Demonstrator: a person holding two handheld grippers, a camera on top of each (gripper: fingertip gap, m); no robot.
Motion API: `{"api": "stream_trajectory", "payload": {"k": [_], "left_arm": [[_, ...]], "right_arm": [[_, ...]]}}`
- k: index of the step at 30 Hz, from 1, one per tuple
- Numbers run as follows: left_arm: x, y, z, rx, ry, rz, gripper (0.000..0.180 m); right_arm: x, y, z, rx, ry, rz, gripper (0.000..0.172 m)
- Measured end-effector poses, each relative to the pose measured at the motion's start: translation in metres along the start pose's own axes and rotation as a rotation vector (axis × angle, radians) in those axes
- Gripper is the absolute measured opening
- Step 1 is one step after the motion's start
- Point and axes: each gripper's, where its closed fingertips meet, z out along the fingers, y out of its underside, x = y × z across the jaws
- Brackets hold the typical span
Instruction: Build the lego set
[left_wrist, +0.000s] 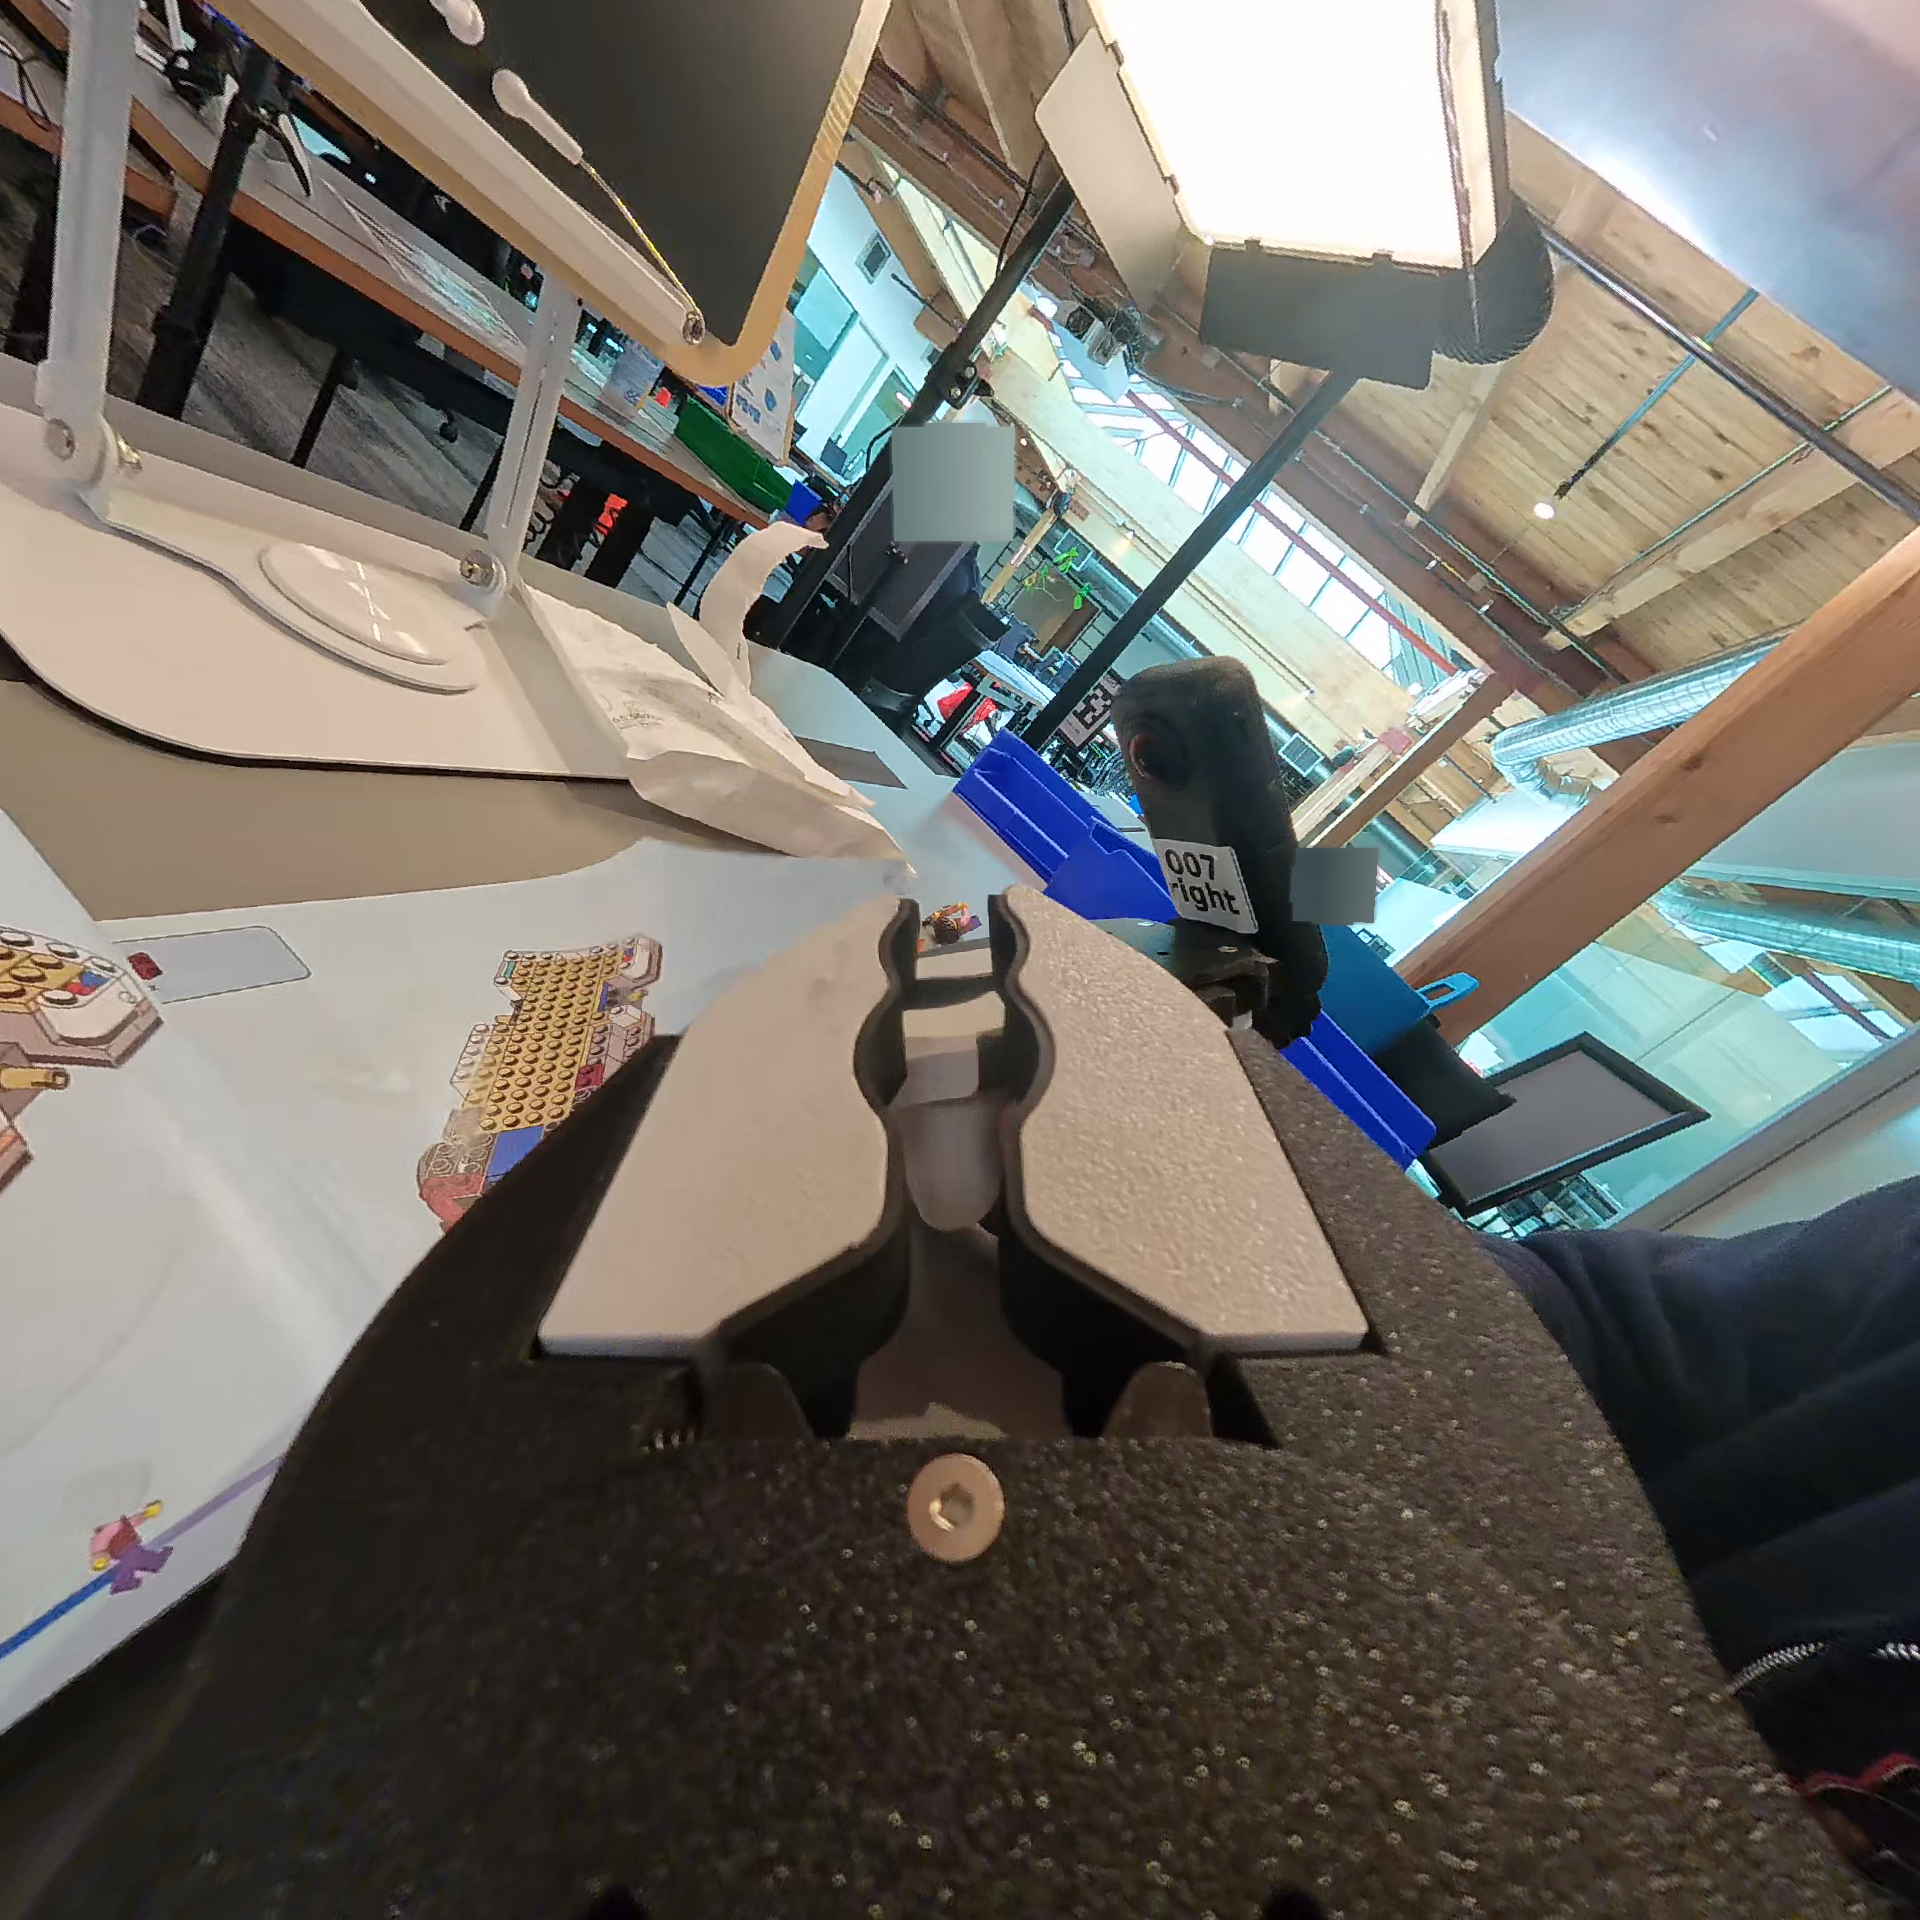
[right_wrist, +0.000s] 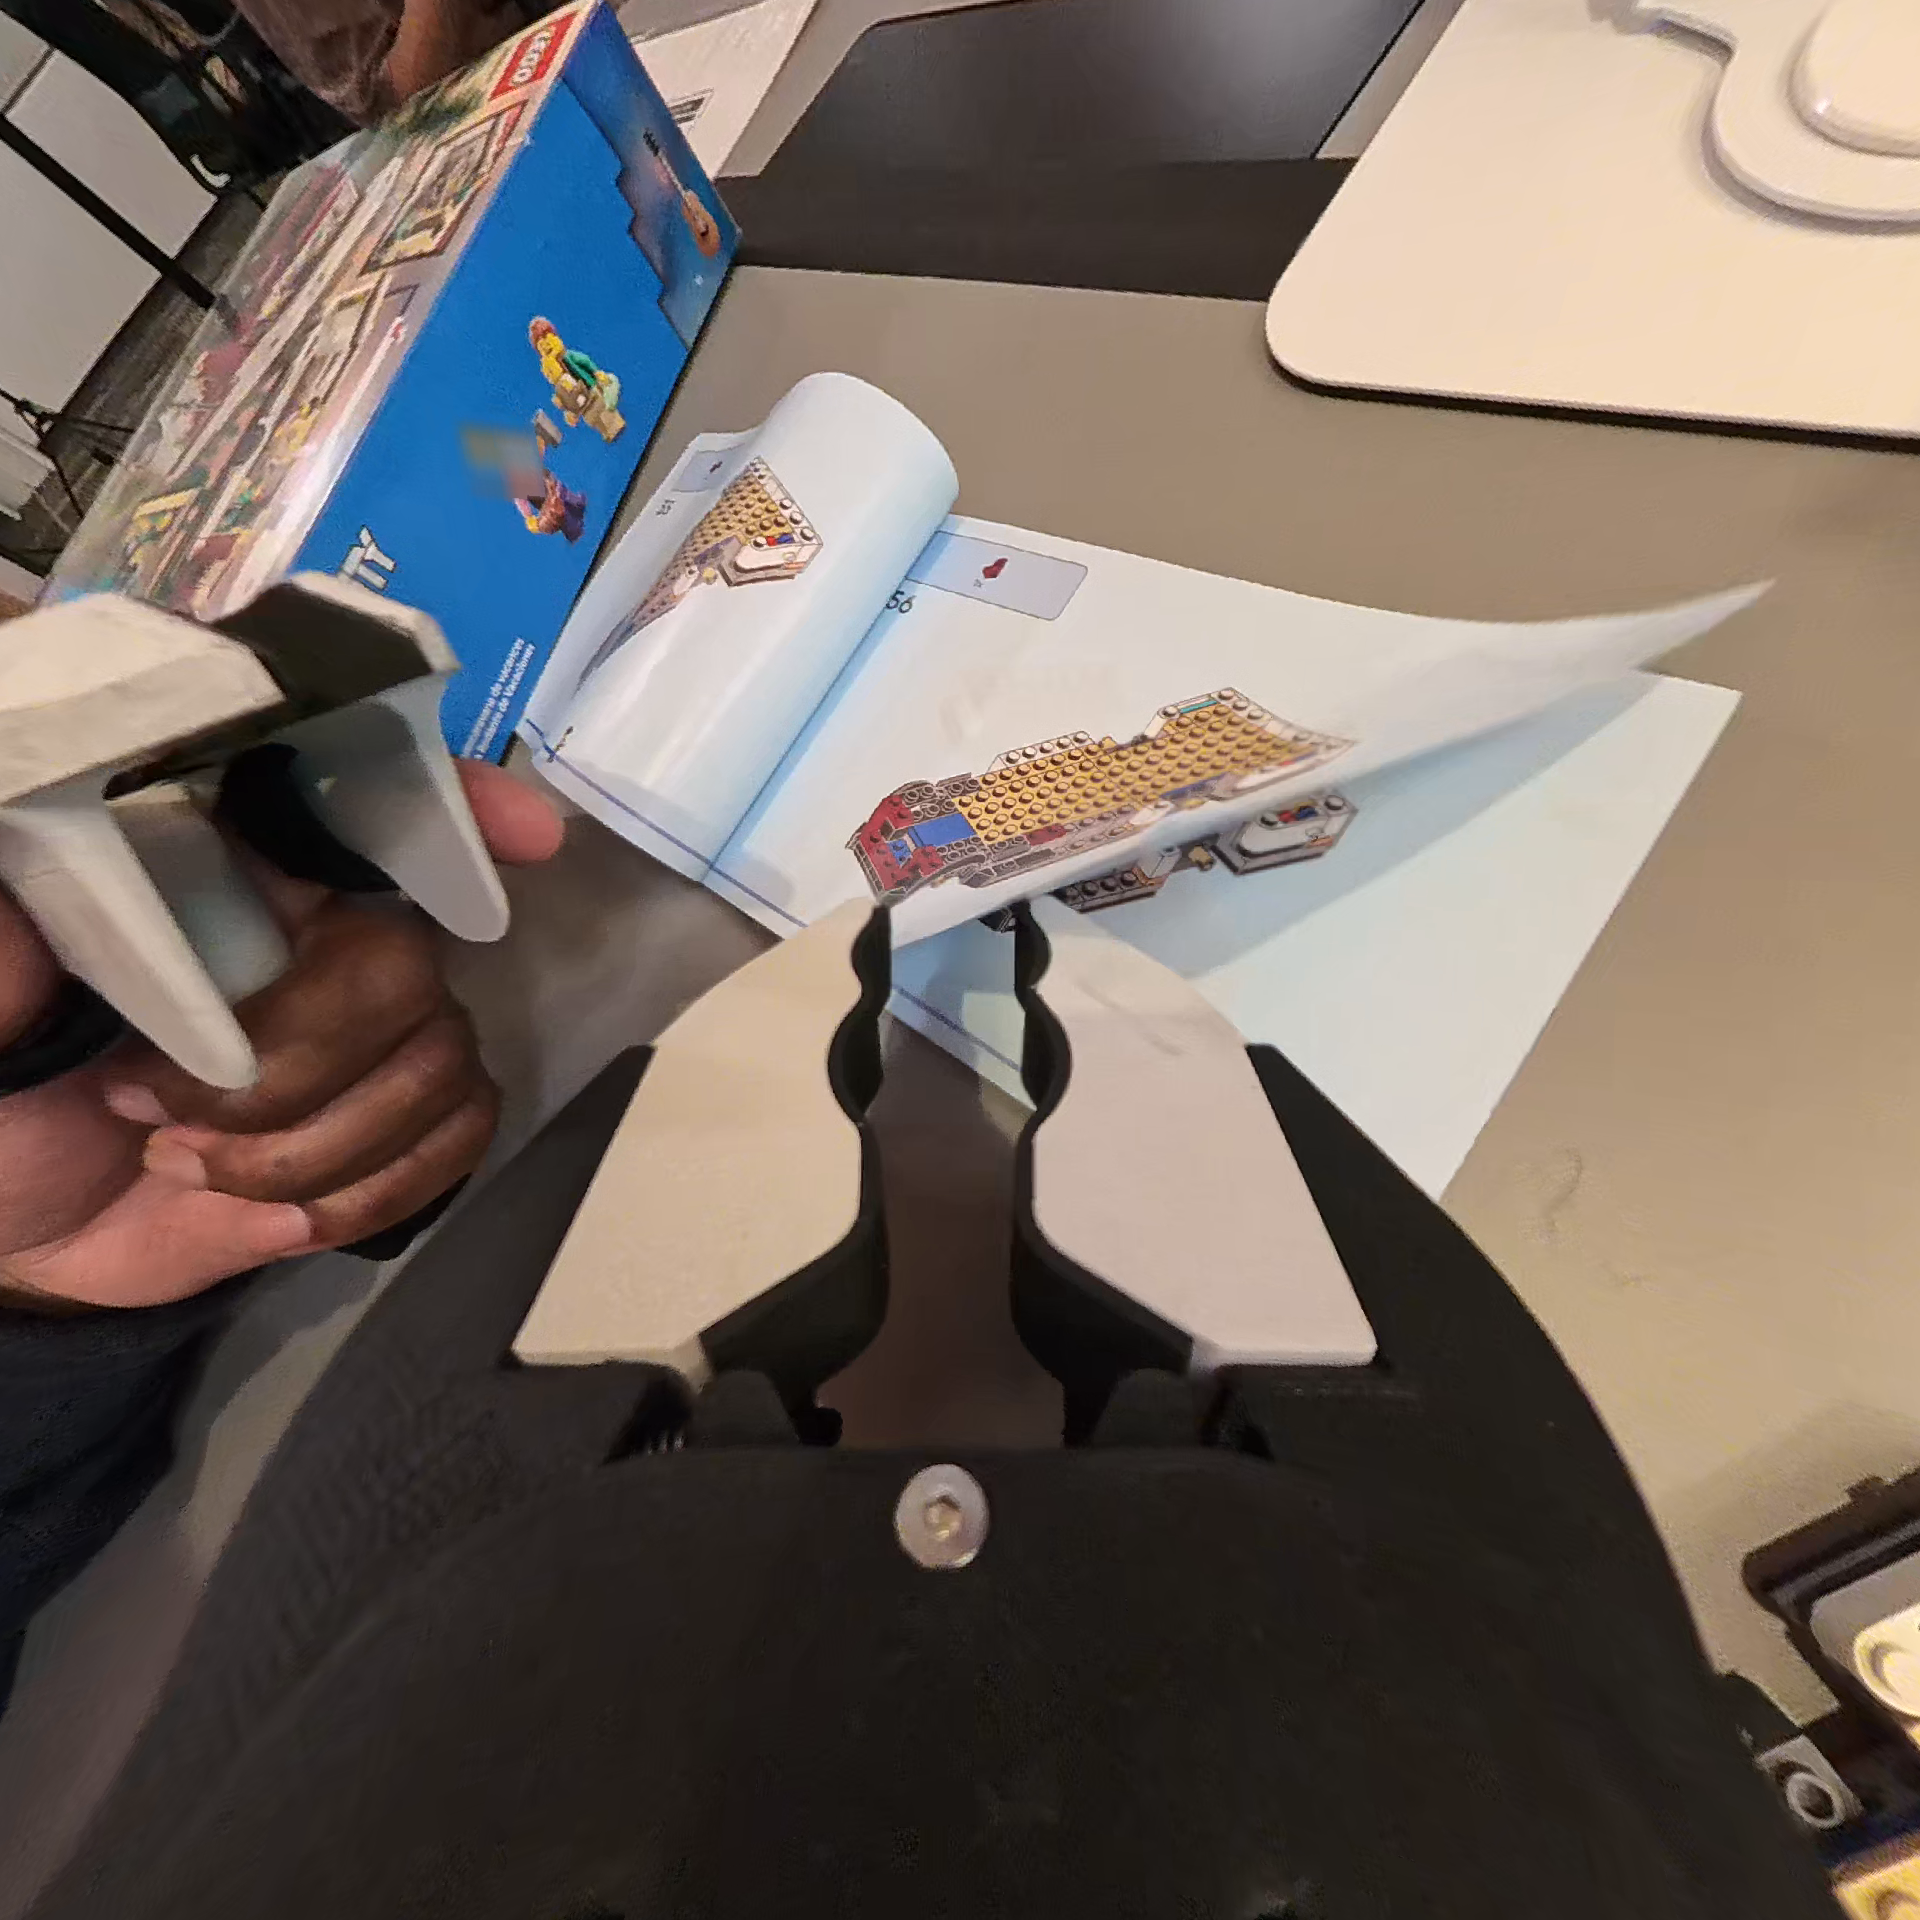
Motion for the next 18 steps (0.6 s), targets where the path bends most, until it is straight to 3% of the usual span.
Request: {"api": "stream_trajectory", "payload": {"k": [12,18], "left_arm": [[-0.008,0.010,0.002,-0.072,-0.072,0.032,0.013],[-0.031,0.045,0.003,-0.373,-0.309,0.396,0.014]], "right_arm": [[0.009,0.006,-0.002,-0.023,0.053,0.045,0.007],[0.011,0.004,-0.003,-0.020,0.034,0.074,0.006]]}}
